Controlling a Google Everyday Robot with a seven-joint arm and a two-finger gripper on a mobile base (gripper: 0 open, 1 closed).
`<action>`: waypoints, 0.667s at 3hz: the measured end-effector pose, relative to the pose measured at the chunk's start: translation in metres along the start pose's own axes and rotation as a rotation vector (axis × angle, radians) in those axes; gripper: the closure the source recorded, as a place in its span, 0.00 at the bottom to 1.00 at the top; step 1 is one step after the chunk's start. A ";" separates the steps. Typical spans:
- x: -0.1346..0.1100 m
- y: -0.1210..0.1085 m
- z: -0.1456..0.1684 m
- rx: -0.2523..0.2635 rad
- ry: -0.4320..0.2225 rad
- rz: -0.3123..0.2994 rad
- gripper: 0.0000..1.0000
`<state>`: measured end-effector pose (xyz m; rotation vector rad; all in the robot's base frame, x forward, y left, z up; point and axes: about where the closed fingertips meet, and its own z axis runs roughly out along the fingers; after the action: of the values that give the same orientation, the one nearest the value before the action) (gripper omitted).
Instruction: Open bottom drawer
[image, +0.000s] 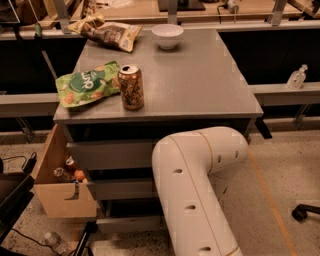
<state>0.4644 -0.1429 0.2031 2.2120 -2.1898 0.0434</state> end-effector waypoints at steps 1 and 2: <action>0.001 0.001 -0.003 -0.001 0.002 0.003 0.91; 0.001 0.001 -0.006 -0.001 0.002 0.004 1.00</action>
Offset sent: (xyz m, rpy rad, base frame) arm -0.1117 -0.0718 0.0729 -0.3339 0.1103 -0.3197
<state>0.4636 -0.1434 0.2091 2.2062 -2.1920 0.0445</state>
